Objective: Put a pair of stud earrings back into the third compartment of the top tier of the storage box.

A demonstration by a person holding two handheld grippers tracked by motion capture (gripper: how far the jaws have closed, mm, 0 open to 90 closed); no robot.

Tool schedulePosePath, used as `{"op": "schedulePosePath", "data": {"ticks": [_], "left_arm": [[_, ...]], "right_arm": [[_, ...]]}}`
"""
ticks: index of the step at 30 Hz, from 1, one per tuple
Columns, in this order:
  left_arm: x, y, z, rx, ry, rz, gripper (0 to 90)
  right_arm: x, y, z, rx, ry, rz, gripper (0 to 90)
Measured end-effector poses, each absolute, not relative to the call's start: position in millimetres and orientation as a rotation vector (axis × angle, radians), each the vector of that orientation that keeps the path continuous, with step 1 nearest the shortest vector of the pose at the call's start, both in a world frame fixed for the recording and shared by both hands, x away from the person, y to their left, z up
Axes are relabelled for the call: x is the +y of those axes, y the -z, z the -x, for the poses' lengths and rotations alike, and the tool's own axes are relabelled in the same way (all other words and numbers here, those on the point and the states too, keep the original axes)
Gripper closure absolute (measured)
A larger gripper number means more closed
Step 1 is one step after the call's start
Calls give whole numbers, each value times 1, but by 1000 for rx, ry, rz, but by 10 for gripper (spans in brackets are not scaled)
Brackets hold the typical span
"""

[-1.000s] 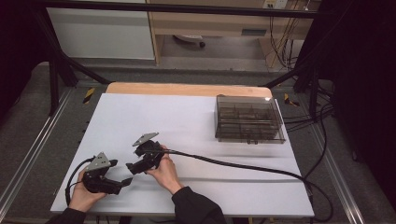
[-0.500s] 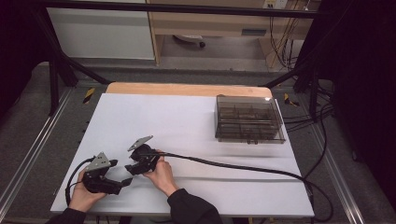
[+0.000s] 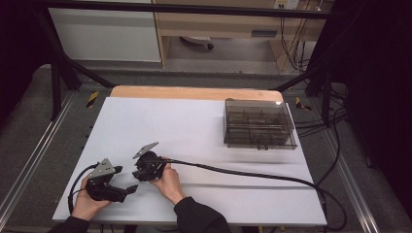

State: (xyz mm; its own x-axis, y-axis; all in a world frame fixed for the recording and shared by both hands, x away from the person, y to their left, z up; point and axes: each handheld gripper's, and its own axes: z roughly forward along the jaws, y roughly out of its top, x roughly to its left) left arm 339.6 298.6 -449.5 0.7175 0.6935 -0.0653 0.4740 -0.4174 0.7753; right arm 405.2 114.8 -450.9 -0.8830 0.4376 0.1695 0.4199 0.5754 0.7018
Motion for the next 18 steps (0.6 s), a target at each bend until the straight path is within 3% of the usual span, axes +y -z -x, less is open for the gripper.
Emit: {"op": "schedulePosePath", "data": {"ticks": [18], "left_arm": [[299, 450, -340, 885, -338, -2093, 37]], "right_arm": [[114, 450, -404, 2779, -1200, -754, 796]]}}
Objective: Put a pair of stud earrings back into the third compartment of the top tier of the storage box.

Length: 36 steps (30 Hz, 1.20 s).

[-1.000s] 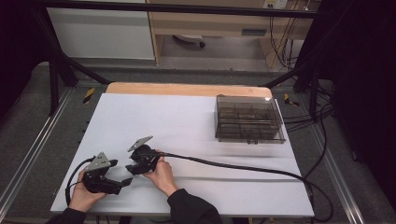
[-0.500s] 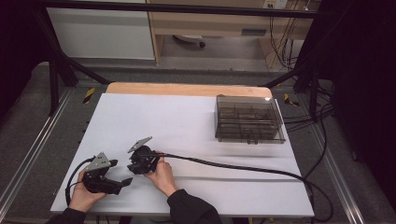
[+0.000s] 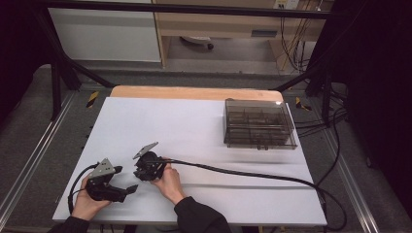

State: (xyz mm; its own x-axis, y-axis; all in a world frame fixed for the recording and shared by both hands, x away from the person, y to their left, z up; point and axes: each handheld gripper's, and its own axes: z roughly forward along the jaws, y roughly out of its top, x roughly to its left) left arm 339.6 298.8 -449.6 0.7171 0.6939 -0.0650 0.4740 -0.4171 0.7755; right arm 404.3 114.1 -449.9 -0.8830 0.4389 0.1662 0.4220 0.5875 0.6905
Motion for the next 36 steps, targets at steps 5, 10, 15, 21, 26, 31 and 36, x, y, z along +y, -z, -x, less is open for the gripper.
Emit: {"op": "schedulePosePath", "data": {"ticks": [5, 10, 15, 21, 26, 31, 36], "left_arm": [[299, 450, -340, 885, -338, -2092, 37], [299, 450, -340, 884, -338, -2093, 36], [299, 450, -340, 883, -339, -2094, 36], [299, 450, -340, 885, -339, -2092, 36], [299, 450, -340, 889, -339, -2092, 36], [299, 450, -340, 891, -340, -2091, 37], [299, 450, -340, 890, -340, -2091, 36]], "right_arm": [[114, 450, -405, 2780, -1200, -751, 799], [113, 447, -405, 2784, -1190, -752, 800], [110, 437, -403, 2770, -1195, -732, 800], [101, 421, -402, 2742, -1173, -712, 800], [84, 410, -402, 2717, -1177, -727, 800], [64, 400, -403, 2687, -1185, -752, 800], [42, 392, -404, 2662, -1190, -774, 800]]}}
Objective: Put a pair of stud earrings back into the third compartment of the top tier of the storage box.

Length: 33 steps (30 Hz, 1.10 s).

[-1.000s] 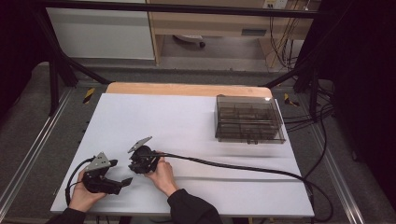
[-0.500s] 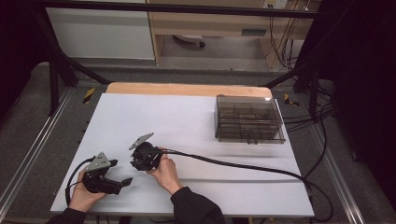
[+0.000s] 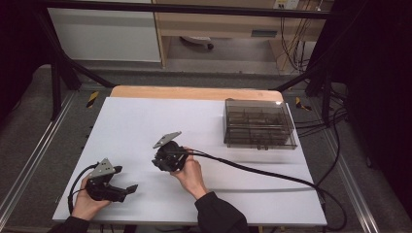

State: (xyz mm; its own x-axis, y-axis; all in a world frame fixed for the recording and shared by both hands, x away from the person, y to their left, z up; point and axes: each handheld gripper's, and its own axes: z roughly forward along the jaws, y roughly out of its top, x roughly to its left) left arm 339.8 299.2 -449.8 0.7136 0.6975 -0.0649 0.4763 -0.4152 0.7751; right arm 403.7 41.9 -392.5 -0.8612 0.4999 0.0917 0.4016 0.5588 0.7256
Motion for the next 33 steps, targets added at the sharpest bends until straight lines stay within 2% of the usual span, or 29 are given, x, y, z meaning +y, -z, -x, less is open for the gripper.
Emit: {"op": "schedulePosePath", "data": {"ticks": [21, 33], "left_arm": [[300, 450, -340, 894, -344, -2090, 37], [299, 450, -341, 896, -345, -2092, 36]], "right_arm": [[-52, 356, -412, 2508, -1233, -930, 799], [-120, 336, -416, 2381, -1244, -1051, 799]]}}
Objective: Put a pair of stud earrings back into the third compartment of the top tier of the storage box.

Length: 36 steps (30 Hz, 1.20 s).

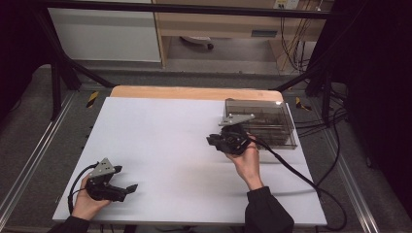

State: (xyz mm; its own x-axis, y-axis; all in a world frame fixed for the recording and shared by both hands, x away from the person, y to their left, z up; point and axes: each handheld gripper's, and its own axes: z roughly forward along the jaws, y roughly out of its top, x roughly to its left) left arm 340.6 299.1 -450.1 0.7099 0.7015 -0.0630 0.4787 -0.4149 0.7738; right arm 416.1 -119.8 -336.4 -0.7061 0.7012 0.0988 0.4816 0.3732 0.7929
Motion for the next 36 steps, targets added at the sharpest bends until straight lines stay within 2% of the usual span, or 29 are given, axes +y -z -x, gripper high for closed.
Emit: {"op": "schedulePosePath", "data": {"ticks": [20, 36], "left_arm": [[298, 451, -341, 899, -346, -2096, 37], [299, 451, -341, 901, -346, -2095, 37]], "right_arm": [[-228, 337, -427, 2181, -1155, -1270, 798], [-283, 351, -434, 2088, -1051, -1406, 798]]}}
